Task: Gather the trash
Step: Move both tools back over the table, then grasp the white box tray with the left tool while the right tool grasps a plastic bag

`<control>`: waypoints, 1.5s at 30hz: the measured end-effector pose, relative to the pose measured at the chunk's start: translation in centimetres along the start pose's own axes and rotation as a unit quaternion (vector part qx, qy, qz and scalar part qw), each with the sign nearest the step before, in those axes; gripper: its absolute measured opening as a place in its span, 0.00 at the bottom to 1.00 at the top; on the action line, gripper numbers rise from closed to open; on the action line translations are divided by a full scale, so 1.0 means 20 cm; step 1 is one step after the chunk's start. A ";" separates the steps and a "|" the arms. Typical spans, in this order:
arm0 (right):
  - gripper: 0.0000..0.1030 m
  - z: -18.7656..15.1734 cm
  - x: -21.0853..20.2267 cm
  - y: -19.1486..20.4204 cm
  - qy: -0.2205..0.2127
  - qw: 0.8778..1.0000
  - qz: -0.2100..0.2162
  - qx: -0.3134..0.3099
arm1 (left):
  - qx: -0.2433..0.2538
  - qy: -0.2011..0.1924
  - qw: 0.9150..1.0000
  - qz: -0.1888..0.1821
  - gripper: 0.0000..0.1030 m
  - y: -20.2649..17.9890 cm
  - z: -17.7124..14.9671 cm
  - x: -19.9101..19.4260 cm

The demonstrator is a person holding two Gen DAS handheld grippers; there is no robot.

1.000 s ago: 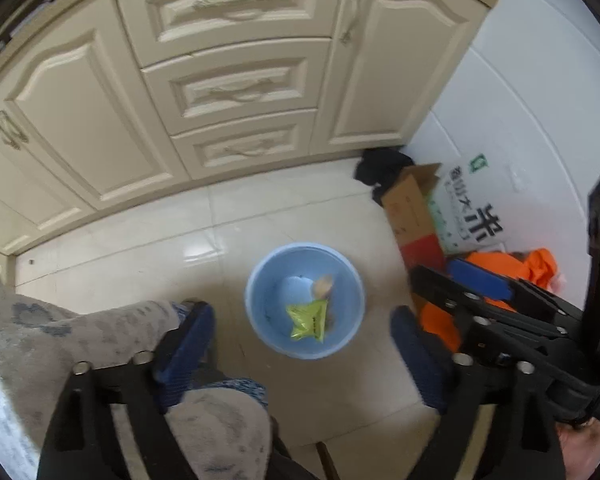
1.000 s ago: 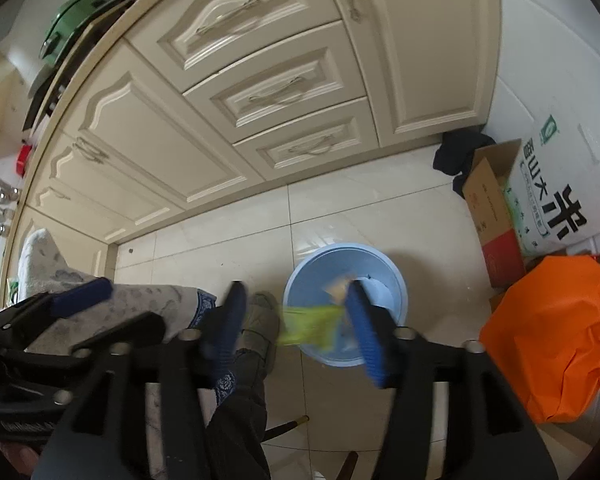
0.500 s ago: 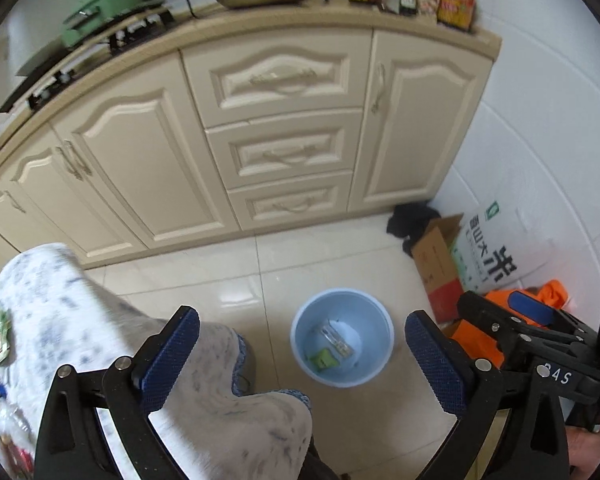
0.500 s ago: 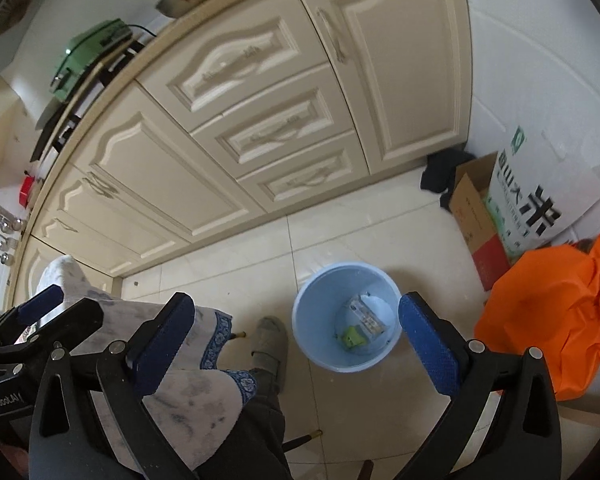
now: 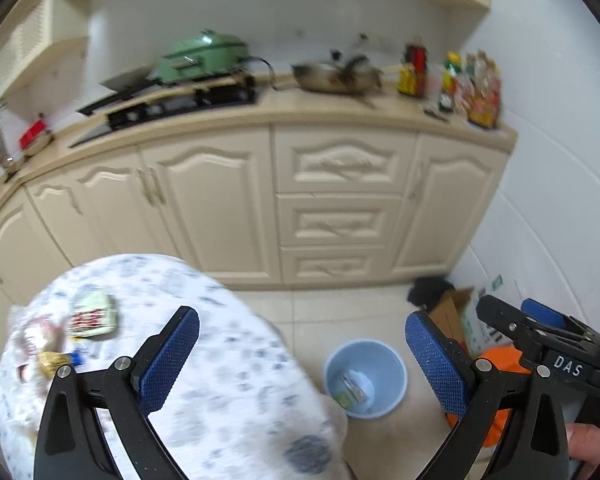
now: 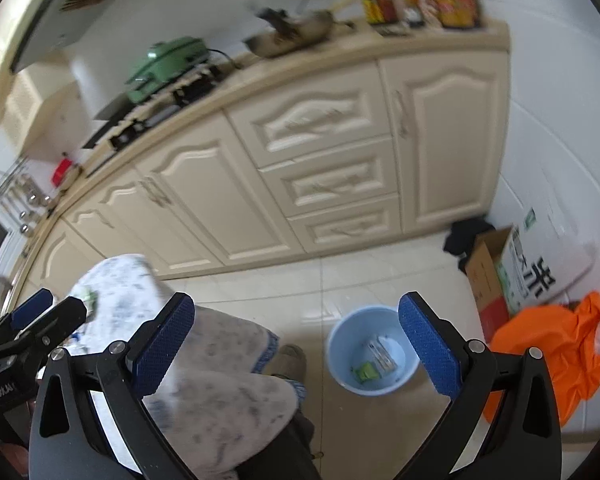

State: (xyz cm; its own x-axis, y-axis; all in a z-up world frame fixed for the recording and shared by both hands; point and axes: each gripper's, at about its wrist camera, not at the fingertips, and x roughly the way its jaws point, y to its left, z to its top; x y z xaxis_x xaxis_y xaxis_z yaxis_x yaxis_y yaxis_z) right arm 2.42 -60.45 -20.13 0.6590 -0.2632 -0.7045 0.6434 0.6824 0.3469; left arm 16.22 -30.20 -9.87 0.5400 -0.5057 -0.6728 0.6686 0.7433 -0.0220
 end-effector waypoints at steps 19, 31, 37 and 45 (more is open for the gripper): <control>1.00 -0.12 -0.35 1.04 -0.070 0.977 0.103 -0.175 | -0.111 -0.120 0.978 0.132 0.99 0.49 -0.44 -1.04; 1.00 -0.26 -0.50 1.43 -0.094 0.952 0.158 -0.246 | -0.169 -0.154 0.953 0.201 0.99 0.56 -0.67 -1.37; 1.00 -0.34 -0.53 1.55 -0.094 0.940 0.179 -0.276 | -0.196 -0.155 0.941 0.228 0.99 0.62 -0.82 -1.47; 1.00 -0.48 -0.44 1.68 -0.057 0.928 0.196 -0.312 | -0.220 -0.126 0.934 0.253 0.99 0.70 -0.95 -1.44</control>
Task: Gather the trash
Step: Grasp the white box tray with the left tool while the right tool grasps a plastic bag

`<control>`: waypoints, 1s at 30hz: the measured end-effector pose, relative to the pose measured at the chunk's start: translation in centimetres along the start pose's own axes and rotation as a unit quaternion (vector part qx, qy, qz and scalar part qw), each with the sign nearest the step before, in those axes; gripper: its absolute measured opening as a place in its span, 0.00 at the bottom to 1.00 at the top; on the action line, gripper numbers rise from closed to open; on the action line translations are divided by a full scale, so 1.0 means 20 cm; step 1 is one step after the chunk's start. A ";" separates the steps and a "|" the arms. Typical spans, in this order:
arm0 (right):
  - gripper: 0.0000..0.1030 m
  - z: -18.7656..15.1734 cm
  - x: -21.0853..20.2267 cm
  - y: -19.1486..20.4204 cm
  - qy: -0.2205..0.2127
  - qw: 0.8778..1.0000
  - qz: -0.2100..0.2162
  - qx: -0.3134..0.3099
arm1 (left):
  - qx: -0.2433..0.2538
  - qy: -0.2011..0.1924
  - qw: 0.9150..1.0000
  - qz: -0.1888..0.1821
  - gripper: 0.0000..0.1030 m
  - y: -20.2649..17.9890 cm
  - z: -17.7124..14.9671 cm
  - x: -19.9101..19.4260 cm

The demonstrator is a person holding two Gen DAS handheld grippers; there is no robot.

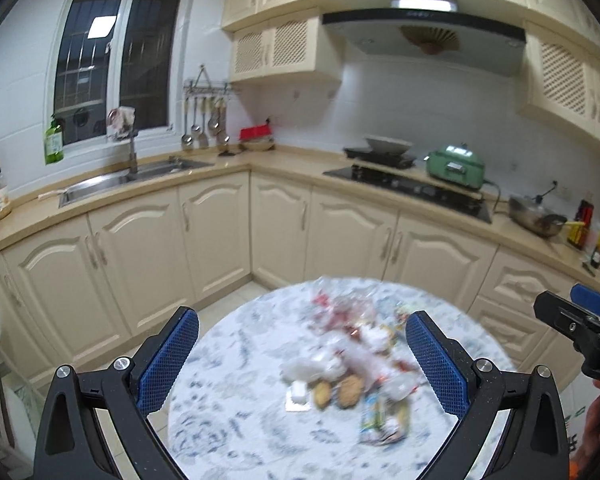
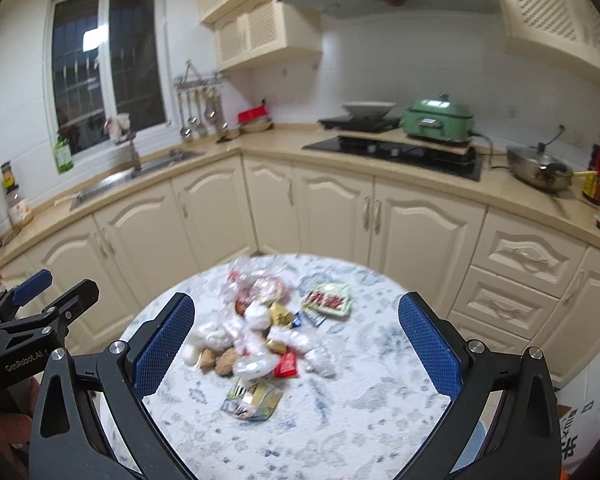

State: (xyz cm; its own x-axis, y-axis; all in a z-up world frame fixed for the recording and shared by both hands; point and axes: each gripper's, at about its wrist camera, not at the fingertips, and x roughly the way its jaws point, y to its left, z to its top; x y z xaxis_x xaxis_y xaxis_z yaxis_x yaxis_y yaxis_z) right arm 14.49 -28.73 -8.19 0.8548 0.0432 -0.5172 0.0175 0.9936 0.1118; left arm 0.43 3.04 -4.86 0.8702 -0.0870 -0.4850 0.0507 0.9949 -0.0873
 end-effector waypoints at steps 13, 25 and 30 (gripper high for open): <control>0.95 -0.23 0.46 0.10 0.127 0.991 0.036 -0.017 | -0.001 0.116 0.993 0.016 0.99 0.09 -0.06 0.57; 0.73 -0.32 0.86 0.15 0.203 0.977 0.057 -0.030 | 0.007 0.196 0.981 0.015 0.99 0.06 -0.01 1.33; 0.61 -0.35 1.00 0.18 0.224 0.971 0.057 -0.051 | 0.008 0.213 0.977 0.014 0.97 0.03 0.01 1.57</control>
State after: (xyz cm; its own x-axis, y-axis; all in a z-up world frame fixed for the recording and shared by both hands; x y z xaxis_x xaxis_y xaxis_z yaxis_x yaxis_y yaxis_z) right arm 27.99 -23.50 -24.04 0.5355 0.1728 -0.8266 -0.1356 0.9837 0.1178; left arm 27.90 0.97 -20.00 0.5894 -0.0693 -0.8048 0.0401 0.9976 -0.0565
